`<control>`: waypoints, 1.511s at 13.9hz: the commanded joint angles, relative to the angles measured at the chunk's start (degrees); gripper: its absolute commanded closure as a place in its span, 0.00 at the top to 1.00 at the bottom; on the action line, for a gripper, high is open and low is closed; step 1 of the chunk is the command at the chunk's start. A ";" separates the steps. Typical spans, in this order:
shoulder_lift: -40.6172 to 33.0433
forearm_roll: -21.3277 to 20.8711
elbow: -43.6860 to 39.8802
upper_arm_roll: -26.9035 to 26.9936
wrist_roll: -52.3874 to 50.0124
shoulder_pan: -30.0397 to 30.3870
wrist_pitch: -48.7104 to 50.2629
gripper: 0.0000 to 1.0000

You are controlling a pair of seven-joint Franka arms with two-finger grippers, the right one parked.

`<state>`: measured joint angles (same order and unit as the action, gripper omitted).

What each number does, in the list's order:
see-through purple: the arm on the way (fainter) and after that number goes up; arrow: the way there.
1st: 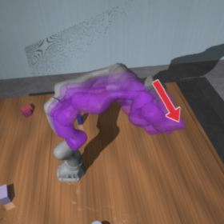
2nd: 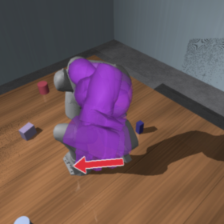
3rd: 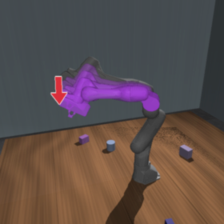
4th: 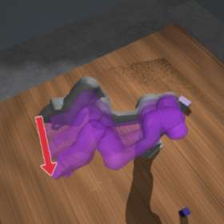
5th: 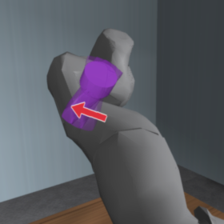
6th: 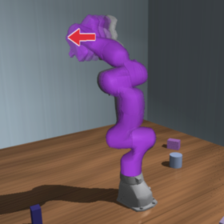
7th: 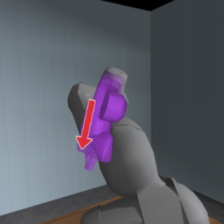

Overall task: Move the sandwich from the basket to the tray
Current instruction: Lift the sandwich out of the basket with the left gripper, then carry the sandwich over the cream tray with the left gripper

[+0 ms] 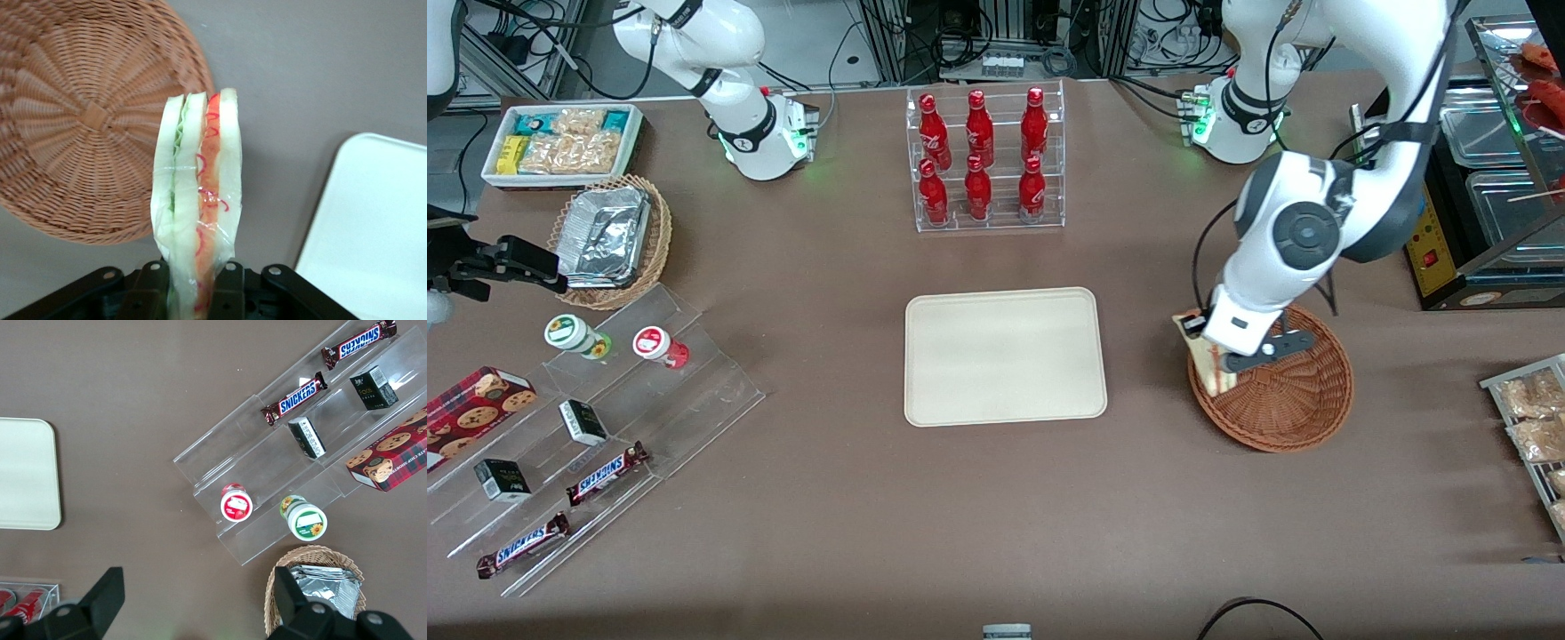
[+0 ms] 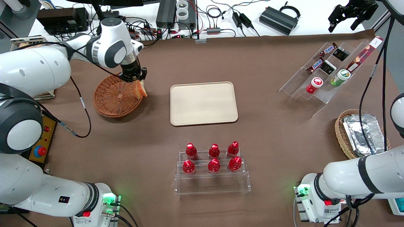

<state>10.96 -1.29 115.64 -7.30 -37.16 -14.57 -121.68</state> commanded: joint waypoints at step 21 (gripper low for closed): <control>33.95 -0.47 -37.94 0.54 -10.04 -24.89 3.73 0.00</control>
<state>43.81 -1.20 80.11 -7.40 -46.23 -38.64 -119.57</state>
